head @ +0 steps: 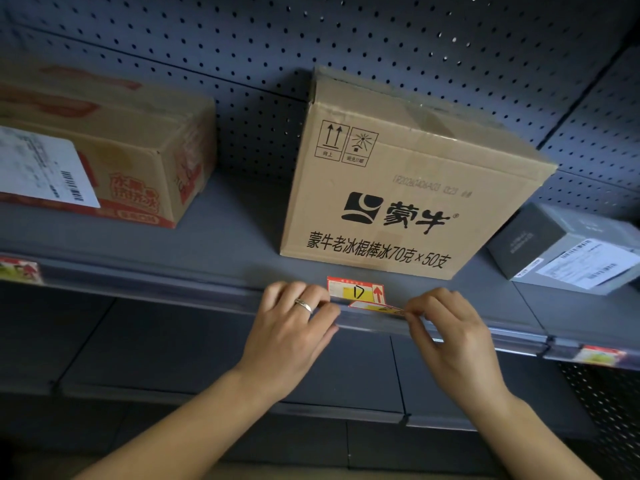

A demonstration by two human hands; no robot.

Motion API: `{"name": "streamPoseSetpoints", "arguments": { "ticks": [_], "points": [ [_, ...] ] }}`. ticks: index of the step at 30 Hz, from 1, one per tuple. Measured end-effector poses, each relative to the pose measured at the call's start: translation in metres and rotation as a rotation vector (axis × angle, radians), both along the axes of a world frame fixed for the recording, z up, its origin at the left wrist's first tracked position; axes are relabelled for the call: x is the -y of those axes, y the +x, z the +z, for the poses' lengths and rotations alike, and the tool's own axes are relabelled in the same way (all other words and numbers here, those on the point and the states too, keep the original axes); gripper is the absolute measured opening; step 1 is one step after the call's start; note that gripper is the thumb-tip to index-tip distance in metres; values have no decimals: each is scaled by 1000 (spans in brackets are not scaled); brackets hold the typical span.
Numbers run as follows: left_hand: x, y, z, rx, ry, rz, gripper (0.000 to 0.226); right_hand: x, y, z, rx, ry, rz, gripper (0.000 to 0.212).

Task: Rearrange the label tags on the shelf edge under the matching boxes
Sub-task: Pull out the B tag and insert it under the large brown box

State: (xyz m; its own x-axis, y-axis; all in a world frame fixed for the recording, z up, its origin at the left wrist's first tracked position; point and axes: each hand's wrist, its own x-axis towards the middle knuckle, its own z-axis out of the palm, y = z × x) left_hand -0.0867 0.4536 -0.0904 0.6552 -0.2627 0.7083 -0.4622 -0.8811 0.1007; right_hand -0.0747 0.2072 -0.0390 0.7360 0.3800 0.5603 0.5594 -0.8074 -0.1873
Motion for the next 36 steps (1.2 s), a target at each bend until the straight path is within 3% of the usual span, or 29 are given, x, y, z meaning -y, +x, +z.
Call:
{"name": "streamPoseSetpoints", "arguments": {
  "ticks": [5, 8, 19, 25, 36],
  "points": [
    [-1, 0, -1, 6, 1, 7, 14, -11, 4, 7, -75, 71, 58, 15],
    [-2, 0, -3, 10, -9, 21, 15, -16, 5, 6, -41, 64, 76, 9],
    [-6, -2, -3, -2, -20, 21, 14, -29, 9, -15, 23, -177, 18, 7],
    [-9, -6, 2, -7, -13, 18, 33, -18, 5, -13, 40, -216, 12, 9],
    [-3, -5, 6, -70, -4, 14, 19, -8, 3, -15, 14, -157, -18, 5]
  ]
}}
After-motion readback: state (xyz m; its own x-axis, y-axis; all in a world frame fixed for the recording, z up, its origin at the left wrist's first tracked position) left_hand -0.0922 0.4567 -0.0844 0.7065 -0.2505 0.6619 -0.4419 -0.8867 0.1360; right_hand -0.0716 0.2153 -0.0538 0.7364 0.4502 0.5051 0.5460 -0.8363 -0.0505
